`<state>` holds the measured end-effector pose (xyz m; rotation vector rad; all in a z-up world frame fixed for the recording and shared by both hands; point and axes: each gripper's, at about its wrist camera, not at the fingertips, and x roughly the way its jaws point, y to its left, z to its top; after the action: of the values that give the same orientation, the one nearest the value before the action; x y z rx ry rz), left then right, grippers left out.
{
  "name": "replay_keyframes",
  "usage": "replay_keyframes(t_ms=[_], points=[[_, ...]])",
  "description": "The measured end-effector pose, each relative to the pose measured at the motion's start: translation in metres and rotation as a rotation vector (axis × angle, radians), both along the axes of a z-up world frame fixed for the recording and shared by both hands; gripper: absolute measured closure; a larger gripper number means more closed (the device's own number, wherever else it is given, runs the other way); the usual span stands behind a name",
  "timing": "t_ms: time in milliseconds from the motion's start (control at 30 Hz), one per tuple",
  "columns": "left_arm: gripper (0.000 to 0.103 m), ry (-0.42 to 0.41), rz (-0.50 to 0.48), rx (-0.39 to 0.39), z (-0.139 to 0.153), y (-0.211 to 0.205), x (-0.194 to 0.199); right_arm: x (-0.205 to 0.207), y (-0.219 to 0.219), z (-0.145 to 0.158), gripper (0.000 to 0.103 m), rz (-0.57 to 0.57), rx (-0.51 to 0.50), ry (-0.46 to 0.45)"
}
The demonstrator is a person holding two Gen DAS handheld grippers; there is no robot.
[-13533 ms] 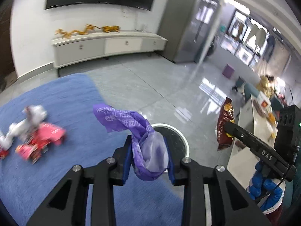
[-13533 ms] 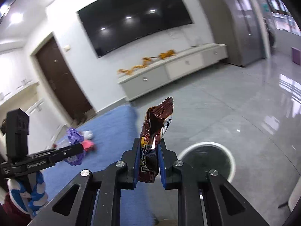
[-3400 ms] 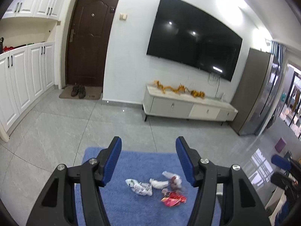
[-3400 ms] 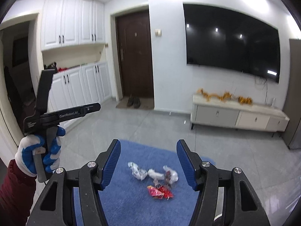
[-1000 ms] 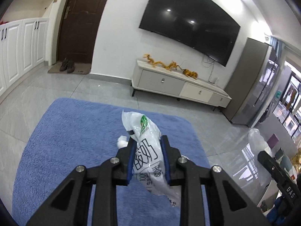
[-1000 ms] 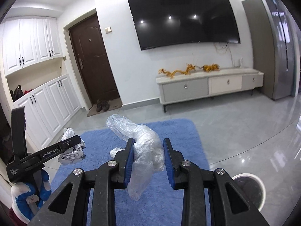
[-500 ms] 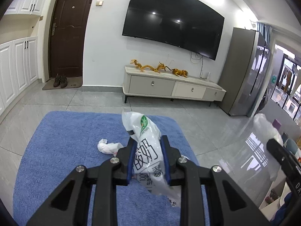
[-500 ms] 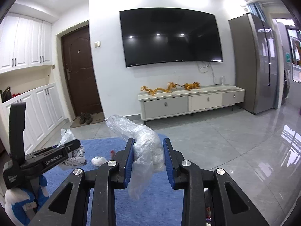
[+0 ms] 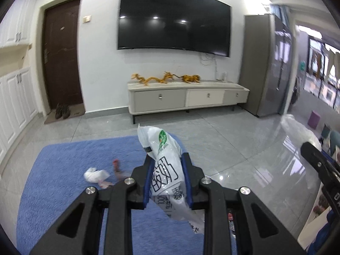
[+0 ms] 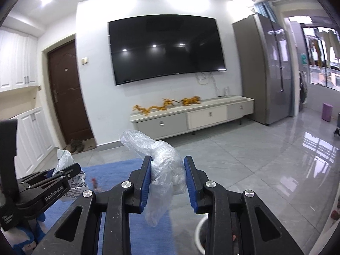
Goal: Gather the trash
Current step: 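Carry both bags over the metal bin and open both grippers to drop them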
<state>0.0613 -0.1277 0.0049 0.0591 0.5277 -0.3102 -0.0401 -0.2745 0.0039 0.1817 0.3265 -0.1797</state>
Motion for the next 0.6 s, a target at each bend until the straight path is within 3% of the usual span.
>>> replay_keyframes(t_ms=[300, 600], points=[[0.079, 0.040, -0.178, 0.096, -0.031, -0.107, -0.001, 0.002, -0.072, -0.041, 0.073, -0.131, 0.086, 0.075], [0.079, 0.134, -0.267, 0.138, -0.072, -0.167, 0.018, 0.011, -0.117, -0.082, 0.073, -0.216, 0.155, 0.175]])
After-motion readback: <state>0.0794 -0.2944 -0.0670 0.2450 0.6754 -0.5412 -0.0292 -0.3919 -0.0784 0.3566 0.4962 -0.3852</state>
